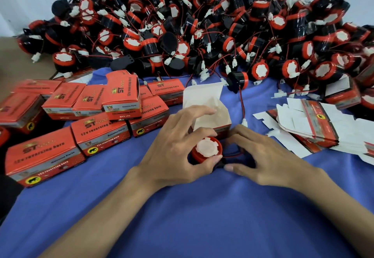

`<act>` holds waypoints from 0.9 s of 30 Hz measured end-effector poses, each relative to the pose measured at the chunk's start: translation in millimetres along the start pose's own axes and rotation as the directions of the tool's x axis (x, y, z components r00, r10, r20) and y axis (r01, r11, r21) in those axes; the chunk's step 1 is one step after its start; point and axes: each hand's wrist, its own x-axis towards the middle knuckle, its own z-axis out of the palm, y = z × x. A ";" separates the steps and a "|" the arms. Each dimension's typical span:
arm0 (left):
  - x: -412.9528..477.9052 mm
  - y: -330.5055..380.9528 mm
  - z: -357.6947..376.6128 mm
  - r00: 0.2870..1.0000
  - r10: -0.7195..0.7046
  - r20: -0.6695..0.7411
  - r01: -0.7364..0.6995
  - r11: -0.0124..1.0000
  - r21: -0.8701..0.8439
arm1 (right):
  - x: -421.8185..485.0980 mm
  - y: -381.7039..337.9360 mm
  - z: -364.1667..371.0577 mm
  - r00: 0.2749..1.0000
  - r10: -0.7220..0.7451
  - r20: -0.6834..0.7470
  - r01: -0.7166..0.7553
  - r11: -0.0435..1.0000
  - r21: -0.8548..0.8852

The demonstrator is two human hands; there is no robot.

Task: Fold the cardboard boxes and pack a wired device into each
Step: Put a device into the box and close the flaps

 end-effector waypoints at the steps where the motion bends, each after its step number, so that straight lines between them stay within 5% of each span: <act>1: -0.5 0.6 0.2 1.000 0.026 -0.009 -0.026 1.000 0.017 | -0.2 0.3 -1.5 1.000 0.003 0.009 -0.003 1.000 0.013; 9: 0.0 2.8 -1.0 0.996 0.011 0.086 -0.013 1.000 0.023 | -0.5 -7.1 1.4 0.994 -0.110 0.020 0.108 0.991 0.075; 14: -2.2 1.3 -3.7 0.995 0.019 0.097 -0.018 1.000 -0.015 | 1.2 -19.2 3.7 0.954 -0.225 -0.197 0.236 0.971 0.033; 19: -1.7 5.6 -3.4 0.997 0.072 0.039 -0.068 0.994 -0.083 | 6.1 -24.3 7.6 0.818 -0.292 -0.497 0.359 0.932 0.044; 24: -1.5 13.8 0.3 0.995 0.096 -0.020 -0.098 0.983 -0.156 | 8.0 -24.2 12.5 0.740 -0.125 -0.661 0.249 0.964 0.097; 27: -1.2 15.6 3.6 0.994 0.104 -0.026 -0.106 0.984 -0.144 | 7.3 -25.6 15.9 0.765 -0.064 -0.641 0.200 0.970 0.142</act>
